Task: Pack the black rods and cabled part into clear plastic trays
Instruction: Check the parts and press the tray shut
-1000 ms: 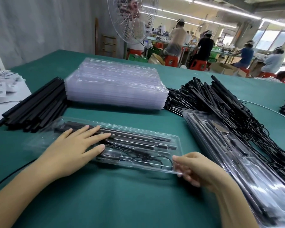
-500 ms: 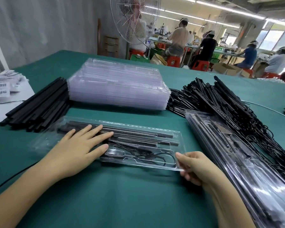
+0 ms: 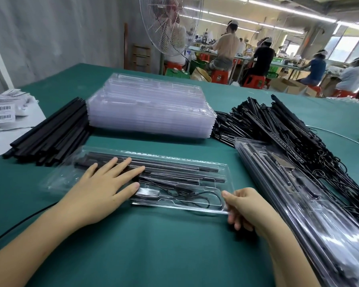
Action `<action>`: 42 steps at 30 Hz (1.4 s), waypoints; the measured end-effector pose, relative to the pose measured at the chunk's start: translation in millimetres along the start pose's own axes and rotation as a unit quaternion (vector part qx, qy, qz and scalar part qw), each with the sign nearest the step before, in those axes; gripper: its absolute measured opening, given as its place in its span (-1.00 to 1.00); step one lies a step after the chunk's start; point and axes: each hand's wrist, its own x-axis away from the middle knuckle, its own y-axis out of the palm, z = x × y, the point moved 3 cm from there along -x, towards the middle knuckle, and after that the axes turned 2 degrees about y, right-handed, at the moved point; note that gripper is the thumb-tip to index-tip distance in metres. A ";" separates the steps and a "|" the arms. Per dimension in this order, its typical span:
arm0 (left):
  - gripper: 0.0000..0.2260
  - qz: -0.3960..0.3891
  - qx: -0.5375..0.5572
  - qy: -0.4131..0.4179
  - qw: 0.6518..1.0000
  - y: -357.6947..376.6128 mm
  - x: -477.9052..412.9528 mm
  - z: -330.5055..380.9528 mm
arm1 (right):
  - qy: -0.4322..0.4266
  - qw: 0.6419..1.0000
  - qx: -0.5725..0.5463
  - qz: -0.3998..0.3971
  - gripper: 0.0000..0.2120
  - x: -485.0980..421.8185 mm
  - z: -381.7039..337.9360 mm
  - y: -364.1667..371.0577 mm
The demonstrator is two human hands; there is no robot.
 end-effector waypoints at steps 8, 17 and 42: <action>-0.43 -0.007 0.102 0.034 0.994 -13.2 -4.2 -28.6 | -0.023 0.985 -0.063 0.157 -0.64 -7.6 -0.7 -11.4; -0.51 0.021 -0.137 0.091 0.986 -10.4 -5.2 -12.4 | -0.027 0.977 -0.184 0.104 -0.77 12.3 -12.9 4.5; -0.61 0.291 -0.287 0.141 0.902 7.4 3.3 59.3 | 0.152 0.795 -0.578 0.109 -0.80 0.2 -85.9 118.1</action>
